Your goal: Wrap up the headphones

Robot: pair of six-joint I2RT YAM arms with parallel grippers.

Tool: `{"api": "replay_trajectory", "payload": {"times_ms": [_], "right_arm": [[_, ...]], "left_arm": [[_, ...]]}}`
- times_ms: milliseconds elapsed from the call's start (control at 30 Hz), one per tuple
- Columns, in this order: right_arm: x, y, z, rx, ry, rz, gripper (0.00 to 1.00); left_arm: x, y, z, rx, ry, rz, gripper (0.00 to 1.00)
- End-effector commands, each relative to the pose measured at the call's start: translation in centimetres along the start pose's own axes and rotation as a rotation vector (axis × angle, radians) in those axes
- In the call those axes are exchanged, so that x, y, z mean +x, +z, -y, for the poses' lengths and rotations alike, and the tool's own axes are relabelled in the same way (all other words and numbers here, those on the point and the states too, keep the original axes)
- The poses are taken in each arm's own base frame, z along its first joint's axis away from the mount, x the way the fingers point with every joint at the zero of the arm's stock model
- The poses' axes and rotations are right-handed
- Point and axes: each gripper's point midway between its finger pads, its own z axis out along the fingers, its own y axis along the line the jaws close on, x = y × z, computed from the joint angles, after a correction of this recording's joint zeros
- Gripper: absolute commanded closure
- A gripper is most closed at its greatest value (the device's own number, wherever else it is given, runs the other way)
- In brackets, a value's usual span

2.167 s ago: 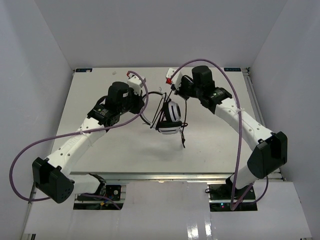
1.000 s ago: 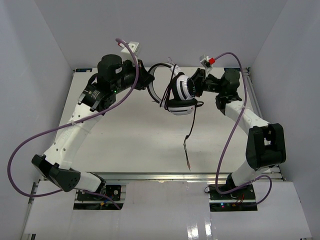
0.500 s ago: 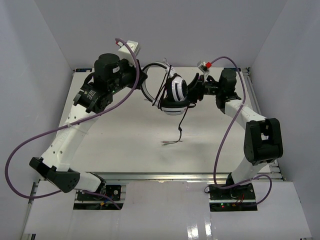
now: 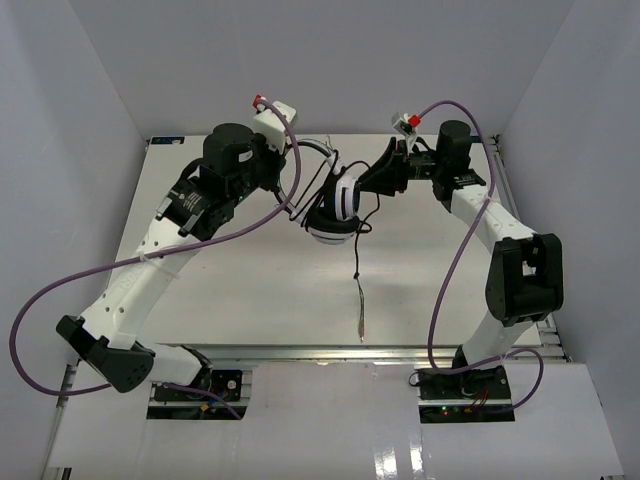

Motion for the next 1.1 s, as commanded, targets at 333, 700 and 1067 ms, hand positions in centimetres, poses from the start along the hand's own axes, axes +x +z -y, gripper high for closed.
{"api": "replay_trajectory", "payload": {"times_ms": [333,700,1067], "right_arm": [[-1.1,-1.6,5.1,0.384,-0.161,-0.187,0.83],[-3.7,-0.5,2.5,0.380,-0.323,-0.236,0.92],[-2.4,0.1,5.4,0.530,-0.306,-0.292,0.92]], "left_arm": [[-0.3,-2.1,-0.9,-0.072,0.150,0.050,1.00],[2.5,-0.9,-0.5,-0.088,0.204,-0.018,1.00],[0.7,-2.6,4.1,0.161,0.057,0.053,1.00]]}}
